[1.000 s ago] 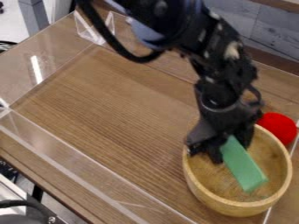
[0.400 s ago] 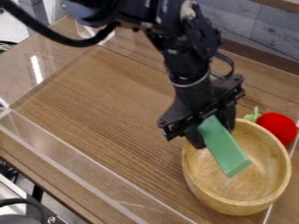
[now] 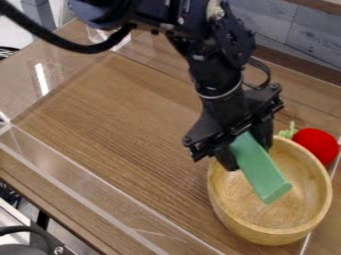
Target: Remove the green stick from the brown bowl and put it on the table
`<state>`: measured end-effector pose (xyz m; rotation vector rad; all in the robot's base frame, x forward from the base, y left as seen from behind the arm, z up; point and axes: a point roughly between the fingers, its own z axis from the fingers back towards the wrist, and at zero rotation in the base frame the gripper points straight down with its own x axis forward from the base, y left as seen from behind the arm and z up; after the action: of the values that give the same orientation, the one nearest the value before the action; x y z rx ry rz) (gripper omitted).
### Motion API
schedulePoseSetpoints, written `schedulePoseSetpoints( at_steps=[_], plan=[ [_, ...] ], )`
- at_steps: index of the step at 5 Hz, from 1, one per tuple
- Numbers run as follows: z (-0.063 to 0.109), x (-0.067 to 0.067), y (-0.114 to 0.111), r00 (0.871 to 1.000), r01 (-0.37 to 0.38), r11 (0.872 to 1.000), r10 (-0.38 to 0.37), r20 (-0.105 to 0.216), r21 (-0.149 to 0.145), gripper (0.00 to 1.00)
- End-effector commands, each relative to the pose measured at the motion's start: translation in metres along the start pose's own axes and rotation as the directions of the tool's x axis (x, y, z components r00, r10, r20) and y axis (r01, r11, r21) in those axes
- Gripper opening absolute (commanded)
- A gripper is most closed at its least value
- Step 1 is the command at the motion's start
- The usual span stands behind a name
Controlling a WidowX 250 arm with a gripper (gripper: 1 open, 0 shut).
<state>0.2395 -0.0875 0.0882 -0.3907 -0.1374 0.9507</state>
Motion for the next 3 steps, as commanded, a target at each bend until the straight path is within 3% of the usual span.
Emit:
schedulePoseSetpoints(
  at_steps=[1, 3],
  plan=[
    [0.007, -0.004, -0.004, 1.0, 0.018, 1.0, -0.017, 0.008, -0.022, 0.0],
    [-0.01, -0.002, 0.003, 0.998, 0.065, 0.998, -0.066, -0.015, -0.015, 0.0]
  ],
)
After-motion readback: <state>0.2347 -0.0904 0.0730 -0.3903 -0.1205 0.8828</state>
